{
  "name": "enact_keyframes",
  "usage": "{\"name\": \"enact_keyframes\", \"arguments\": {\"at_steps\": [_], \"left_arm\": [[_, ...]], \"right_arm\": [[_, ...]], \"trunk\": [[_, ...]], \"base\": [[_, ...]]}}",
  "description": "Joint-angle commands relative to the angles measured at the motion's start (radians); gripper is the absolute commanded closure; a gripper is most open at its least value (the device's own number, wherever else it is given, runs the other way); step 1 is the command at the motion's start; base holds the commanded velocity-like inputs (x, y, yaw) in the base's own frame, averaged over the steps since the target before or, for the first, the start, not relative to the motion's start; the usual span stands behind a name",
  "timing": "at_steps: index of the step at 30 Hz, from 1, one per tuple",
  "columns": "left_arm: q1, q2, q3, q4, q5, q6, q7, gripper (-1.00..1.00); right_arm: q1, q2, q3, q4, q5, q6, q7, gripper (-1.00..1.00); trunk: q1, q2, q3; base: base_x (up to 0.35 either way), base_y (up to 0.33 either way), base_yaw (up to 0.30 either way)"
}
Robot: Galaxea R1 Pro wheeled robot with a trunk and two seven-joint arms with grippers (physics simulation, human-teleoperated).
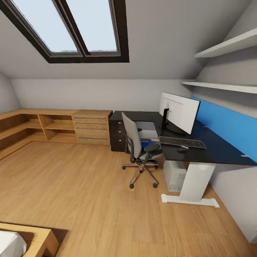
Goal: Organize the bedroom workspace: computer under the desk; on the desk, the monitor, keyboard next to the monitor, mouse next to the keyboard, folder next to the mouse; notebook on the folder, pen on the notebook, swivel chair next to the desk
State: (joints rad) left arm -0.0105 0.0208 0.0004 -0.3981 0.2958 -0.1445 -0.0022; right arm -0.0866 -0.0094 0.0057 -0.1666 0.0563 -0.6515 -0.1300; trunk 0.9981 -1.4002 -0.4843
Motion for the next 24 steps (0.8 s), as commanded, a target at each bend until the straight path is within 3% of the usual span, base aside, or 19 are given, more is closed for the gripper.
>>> {"name": "enact_keyframes", "arguments": {"at_steps": [1, 9, 16, 20, 21, 24], "left_arm": [[0.0, 0.0, 0.0, 0.0, 0.005, -0.003, 0.001, -1.0], [0.0, -0.005, 0.0, 0.009, 0.003, -0.006, 0.002, -1.0], [0.0, -0.005, -0.003, 0.01, 0.0, -0.028, 0.001, -1.0], [0.0, -0.005, -0.007, 0.02, -0.002, -0.12, 0.001, -1.0], [0.0, -0.005, -0.007, 0.023, -0.002, -0.204, 0.002, -1.0], [0.001, -0.005, -0.007, 0.024, -0.003, -0.295, 0.007, -1.0]], "right_arm": [[-0.001, 0.0, 0.001, 0.001, 0.006, -0.002, -0.005, -1.0], [-0.001, -0.002, 0.004, 0.001, 0.012, -0.002, -0.001, -1.0], [-0.001, 0.001, 0.006, 0.003, 0.018, -0.003, 0.0, -1.0], [-0.001, 0.002, 0.007, 0.002, 0.017, -0.003, 0.0, -1.0], [-0.001, 0.001, 0.007, 0.003, 0.018, -0.002, 0.0, -1.0], [-0.001, 0.001, 0.008, 0.004, 0.018, -0.003, 0.001, -1.0]], "trunk": [[0.004, -0.008, -0.004], [0.035, -0.064, -0.029], [0.061, -0.113, -0.051], [0.077, -0.141, -0.064], [0.081, -0.148, -0.067], [0.092, -0.169, -0.076]], "base": [[0.0, 0.0, -0.256], [0.0, 0.0, -0.248], [0.0, 0.0, -0.043], [0.0, 0.0, -0.003], [0.0, 0.0, 0.0], [0.0, 0.0, 0.0]]}}
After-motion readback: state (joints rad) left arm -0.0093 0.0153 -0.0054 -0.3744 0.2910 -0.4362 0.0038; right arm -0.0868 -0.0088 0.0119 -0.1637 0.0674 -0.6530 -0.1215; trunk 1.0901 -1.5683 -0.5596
